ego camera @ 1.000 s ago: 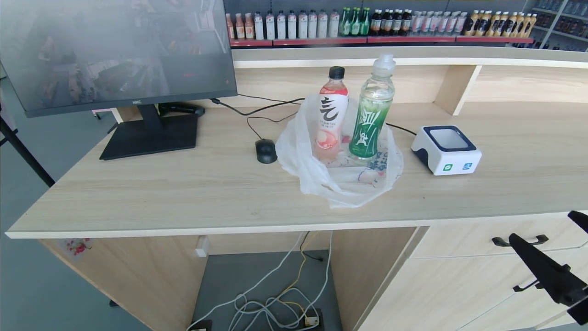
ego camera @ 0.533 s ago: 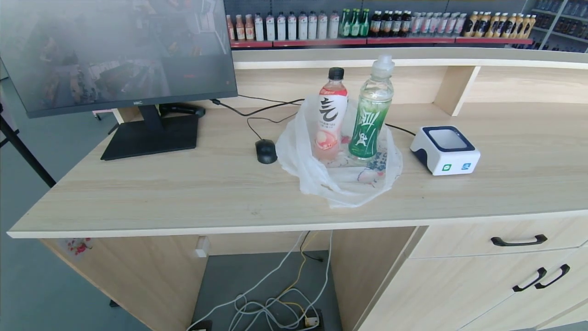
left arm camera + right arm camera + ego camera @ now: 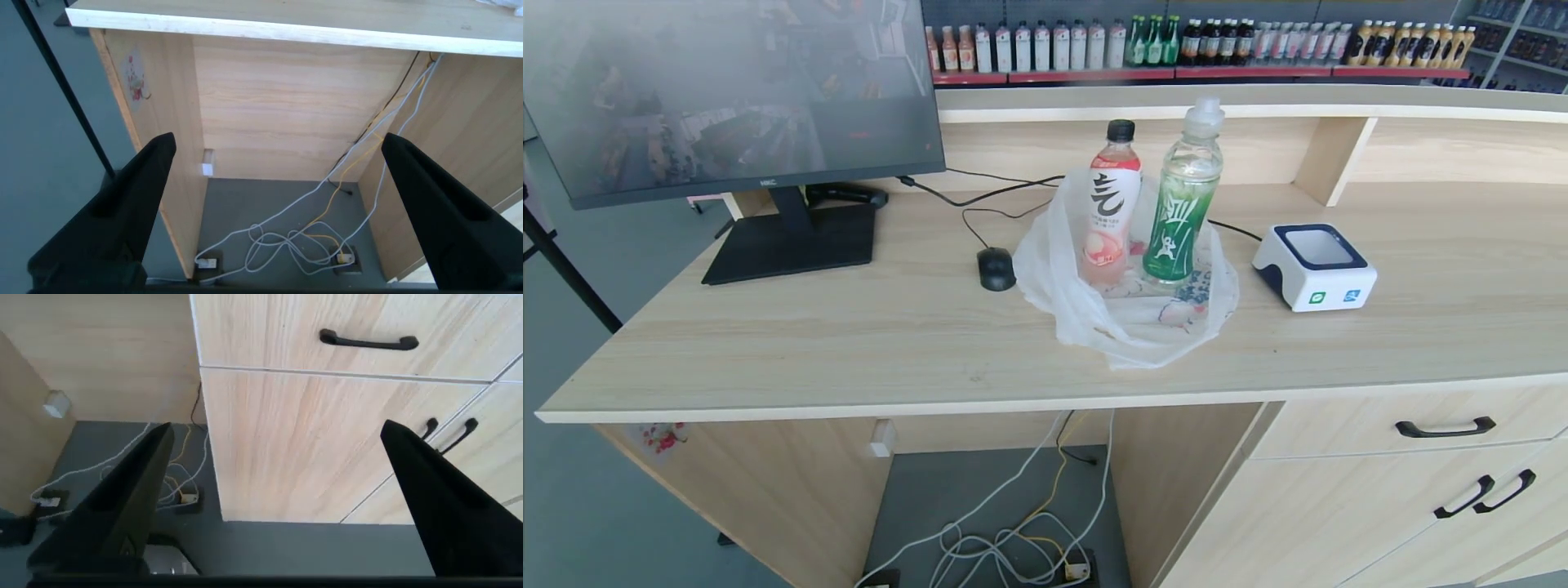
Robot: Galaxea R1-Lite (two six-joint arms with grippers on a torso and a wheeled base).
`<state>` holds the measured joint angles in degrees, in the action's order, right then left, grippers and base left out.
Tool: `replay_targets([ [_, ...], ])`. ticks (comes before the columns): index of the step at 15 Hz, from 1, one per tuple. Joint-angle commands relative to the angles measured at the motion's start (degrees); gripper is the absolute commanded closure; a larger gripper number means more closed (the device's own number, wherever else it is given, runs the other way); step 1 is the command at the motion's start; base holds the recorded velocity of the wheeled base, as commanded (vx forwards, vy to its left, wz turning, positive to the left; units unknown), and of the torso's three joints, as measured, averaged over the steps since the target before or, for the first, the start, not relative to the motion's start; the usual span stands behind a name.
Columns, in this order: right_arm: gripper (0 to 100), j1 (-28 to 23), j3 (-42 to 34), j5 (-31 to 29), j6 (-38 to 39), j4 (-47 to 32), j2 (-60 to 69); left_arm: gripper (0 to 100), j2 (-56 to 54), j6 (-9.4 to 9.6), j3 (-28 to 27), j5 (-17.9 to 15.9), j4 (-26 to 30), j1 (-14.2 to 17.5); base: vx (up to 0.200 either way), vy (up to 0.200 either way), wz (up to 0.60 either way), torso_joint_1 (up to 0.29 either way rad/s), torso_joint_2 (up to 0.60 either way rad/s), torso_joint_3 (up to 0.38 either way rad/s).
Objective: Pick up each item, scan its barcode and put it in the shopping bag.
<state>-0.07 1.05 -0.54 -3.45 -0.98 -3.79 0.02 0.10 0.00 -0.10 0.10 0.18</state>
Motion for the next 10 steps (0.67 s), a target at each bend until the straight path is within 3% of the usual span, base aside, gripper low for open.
replay_targets([
  [1, 0, 0.2, -1.0, 0.2, 1.2, 0.7, 3.8, 0, 0.0, -0.01, 0.0, 0.0, 0.0, 0.0, 0.0, 0.0, 0.0, 0.0, 0.0, 0.0],
  [10, 0, 0.2, -1.0, 0.2, 3.4, 0.8, 3.8, 0, 0.0, -0.1, 0.0, 0.0, 0.0, 0.0, 0.0, 0.0, 0.0, 0.0, 0.0, 0.0],
])
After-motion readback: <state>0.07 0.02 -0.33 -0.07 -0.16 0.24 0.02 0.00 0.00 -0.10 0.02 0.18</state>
